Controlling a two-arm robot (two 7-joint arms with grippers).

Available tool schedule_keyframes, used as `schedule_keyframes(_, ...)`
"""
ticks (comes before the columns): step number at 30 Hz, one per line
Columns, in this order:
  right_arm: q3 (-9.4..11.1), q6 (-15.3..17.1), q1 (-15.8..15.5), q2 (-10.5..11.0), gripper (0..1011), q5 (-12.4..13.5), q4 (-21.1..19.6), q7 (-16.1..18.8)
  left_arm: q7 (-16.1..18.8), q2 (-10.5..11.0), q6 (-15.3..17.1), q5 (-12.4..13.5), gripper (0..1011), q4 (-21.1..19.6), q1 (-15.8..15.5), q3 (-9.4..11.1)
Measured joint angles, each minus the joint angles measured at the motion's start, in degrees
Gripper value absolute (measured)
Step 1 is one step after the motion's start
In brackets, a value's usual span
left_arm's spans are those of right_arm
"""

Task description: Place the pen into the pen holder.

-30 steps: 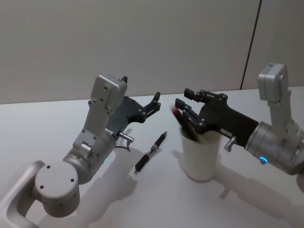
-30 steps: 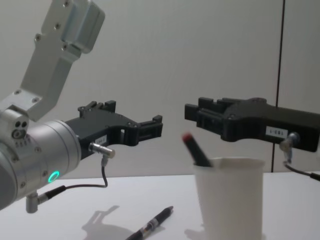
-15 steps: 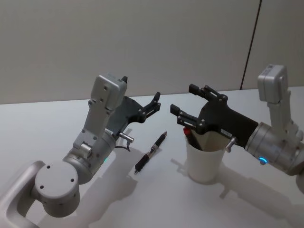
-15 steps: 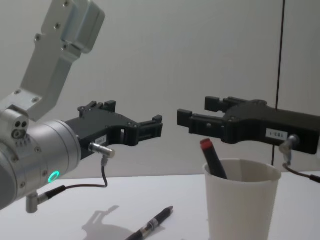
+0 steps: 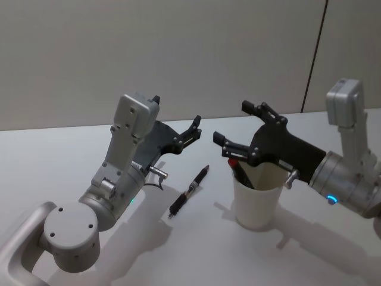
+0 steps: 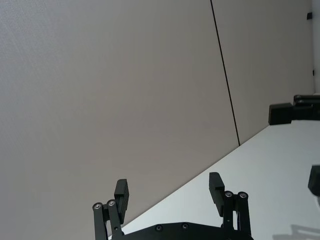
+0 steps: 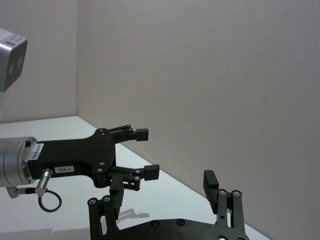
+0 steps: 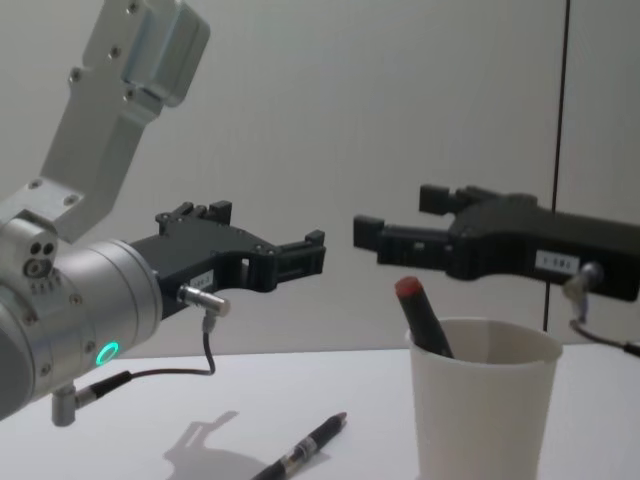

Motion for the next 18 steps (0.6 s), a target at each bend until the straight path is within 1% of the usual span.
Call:
schedule_keyframes(6, 0.91, -0.39, 0.00, 0.95, 1001, 0.57, -1.90, -0.43, 0.00, 0.00, 0.00, 0.00, 1001, 0.00, 0.00, 0.00)
schedule_keyframes(9, 1.81, -0.80, -0.12, 1.93, 1002, 1.12, -3.51, -1.46, 0.00, 0.00, 0.00, 0.00, 1001, 0.00, 0.00, 0.00)
schedule_keyframes(10, 1.81, -0.80, -0.12, 1.93, 1002, 1.12, -3.51, -1.46, 0.00, 0.00, 0.00, 0.00, 1001, 0.00, 0.00, 0.00)
schedule_keyframes(13, 2.78, -1.24, -0.37, 2.99, 1001, 1.63, -4.90, -3.02, 0.00, 0.00, 0.00, 0.00, 1001, 0.00, 0.00, 0.00)
schedule_keyframes(18, 3.92, -1.71, -0.81, 4.19, 1002, 2.15, -6.29, -5.59, 0.00, 0.00, 0.00, 0.00, 1001, 0.00, 0.00, 0.00)
